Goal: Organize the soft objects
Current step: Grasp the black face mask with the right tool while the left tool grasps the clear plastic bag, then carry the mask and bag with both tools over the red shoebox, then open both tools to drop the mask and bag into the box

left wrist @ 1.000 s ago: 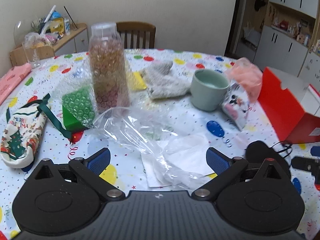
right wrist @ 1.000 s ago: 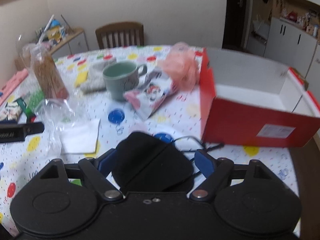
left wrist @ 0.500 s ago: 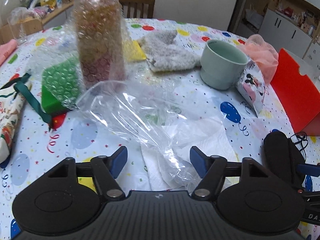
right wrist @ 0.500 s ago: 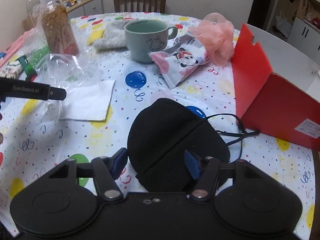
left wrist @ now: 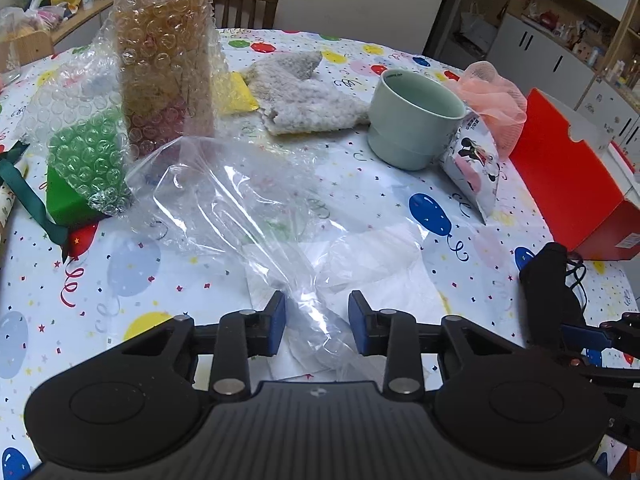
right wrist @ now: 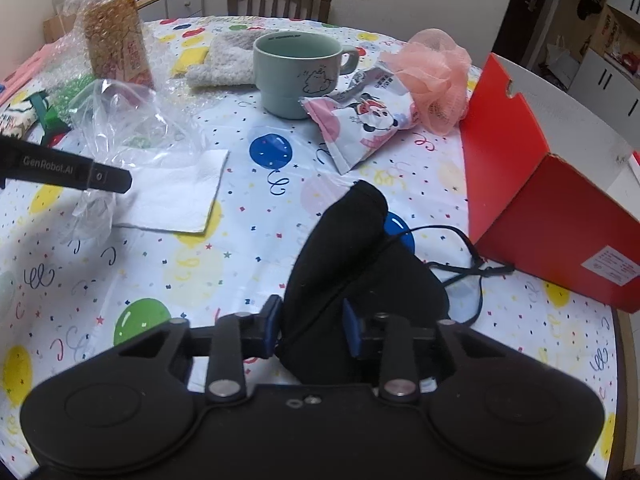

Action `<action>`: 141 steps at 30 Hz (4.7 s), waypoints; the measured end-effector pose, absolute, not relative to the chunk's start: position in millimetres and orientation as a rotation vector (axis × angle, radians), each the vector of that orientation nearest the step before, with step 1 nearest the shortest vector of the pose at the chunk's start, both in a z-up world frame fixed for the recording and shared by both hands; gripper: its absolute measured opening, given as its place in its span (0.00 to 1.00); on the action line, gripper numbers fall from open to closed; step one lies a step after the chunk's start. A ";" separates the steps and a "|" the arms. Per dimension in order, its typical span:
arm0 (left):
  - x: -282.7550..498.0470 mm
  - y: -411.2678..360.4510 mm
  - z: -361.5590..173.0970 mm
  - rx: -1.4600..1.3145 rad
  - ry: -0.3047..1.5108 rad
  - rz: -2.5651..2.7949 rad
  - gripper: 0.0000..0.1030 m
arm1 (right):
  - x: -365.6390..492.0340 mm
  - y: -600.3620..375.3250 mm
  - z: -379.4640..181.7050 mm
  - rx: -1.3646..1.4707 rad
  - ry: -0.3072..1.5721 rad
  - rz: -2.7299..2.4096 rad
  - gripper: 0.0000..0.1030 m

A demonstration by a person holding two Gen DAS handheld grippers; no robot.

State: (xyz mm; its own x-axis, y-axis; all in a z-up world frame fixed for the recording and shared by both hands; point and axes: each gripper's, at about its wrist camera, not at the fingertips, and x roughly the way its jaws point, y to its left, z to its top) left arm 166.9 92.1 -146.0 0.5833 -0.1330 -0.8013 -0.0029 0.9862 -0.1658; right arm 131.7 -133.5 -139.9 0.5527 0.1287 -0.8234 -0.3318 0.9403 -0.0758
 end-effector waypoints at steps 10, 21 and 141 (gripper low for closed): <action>158.4 99.1 -142.3 -0.174 0.926 -0.109 0.27 | 122.0 -152.4 -117.9 -0.180 0.917 0.235 0.14; 141.1 99.8 -109.1 -0.168 0.859 -0.182 0.27 | 105.3 -180.9 -65.0 -0.070 0.828 0.196 0.13; 299.3 -249.4 -38.1 -0.028 0.964 -0.353 0.71 | 233.9 -443.7 -32.0 0.002 0.821 0.392 0.84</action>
State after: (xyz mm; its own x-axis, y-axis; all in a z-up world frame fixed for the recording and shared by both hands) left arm 299.3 -249.4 -38.1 0.5179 -0.3068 -0.7986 0.2823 0.9425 -0.1790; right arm 233.9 -443.7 -32.0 0.6140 0.3405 -0.7121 -0.3391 0.9285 0.1517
